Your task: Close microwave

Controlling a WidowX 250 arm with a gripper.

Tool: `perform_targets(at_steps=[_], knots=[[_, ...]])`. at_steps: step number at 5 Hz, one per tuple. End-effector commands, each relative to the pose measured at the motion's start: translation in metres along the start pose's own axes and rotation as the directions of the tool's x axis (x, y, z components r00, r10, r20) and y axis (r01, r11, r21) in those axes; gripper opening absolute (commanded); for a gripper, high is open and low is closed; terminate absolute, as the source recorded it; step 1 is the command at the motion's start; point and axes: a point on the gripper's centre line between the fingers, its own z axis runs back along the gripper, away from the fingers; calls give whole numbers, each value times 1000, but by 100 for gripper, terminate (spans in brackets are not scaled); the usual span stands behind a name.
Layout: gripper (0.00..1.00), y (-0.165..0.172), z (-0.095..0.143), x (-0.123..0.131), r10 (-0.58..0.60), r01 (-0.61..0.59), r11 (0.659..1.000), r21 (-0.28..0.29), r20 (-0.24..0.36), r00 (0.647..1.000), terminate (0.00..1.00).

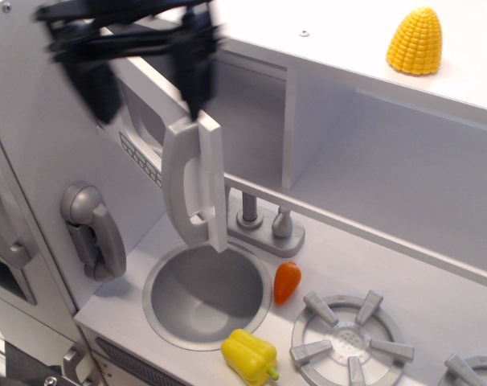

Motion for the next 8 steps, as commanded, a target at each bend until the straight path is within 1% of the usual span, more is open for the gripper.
perform_targets(at_steps=[1, 2, 4, 5, 7, 8], knots=[[100, 61, 14, 16, 26, -29, 999, 40, 65, 998, 0], [100, 76, 10, 28, 89, -94, 993, 67, 83, 993, 0], [100, 57, -10, 56, 118, -129, 989, 77, 139, 983, 0], [100, 50, -19, 65, 133, -148, 985, 92, 147, 980, 0], [100, 34, -27, 74, 139, -156, 983, 92, 166, 976, 0], [100, 25, -27, 82, 152, -169, 982, 80, 181, 972, 0]])
